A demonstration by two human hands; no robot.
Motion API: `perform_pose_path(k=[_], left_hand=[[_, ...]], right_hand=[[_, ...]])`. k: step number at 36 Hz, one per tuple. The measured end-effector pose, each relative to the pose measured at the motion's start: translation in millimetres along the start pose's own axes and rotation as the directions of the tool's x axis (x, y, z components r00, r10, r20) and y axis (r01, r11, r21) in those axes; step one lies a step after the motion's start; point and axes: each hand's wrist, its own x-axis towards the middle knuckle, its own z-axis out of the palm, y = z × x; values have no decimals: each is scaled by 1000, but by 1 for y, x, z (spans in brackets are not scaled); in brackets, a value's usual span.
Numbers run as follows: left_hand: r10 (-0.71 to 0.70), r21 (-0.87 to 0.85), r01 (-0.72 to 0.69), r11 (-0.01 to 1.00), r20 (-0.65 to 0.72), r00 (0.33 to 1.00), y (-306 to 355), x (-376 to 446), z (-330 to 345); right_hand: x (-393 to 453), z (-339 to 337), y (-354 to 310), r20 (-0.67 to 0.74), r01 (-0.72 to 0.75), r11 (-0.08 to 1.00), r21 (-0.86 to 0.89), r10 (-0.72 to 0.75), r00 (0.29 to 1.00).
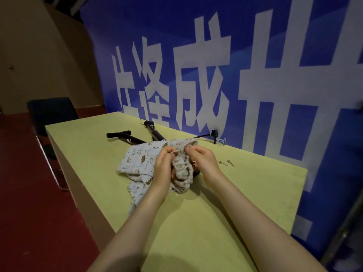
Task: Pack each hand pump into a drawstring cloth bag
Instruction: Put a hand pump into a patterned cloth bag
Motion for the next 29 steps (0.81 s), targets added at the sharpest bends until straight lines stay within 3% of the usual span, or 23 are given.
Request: perform_pose_path(k=[3,5,11,15,19,21,23,26,29], left_hand=[[46,60,-50,997,63,997,-5,0,-4],[90,147,-104,984,102,991,-8,-2,-7],[113,185,-119,976,43,993,-4,-4,-7],[81,113,-74,991,-57,995,-4,1,-8],[-143,-135,121,983,-170,975,-5,8,-16],[-268,-339,197,920,-176,947,-3,12,-23],[-357,-509,276,816,-66,932,1,14,-25],[-384,-666,365,650,126,915,8,11,-26],[-388,-772,399,496,214,896,12,9,-28]], right_hand=[[3,2,2,52,-6,1000,-14,7,999],[5,3,5,99,-85,996,37,81,992],[5,2,11,231,-245,942,229,191,954],[6,0,10,230,-300,904,305,236,944],[9,-8,8,159,-333,823,460,293,943],[11,-17,5,115,-324,755,570,317,941],[13,-25,4,85,-320,695,644,352,932],[11,-31,0,73,-355,597,719,443,893],[12,-35,-1,76,-391,506,769,534,842]])
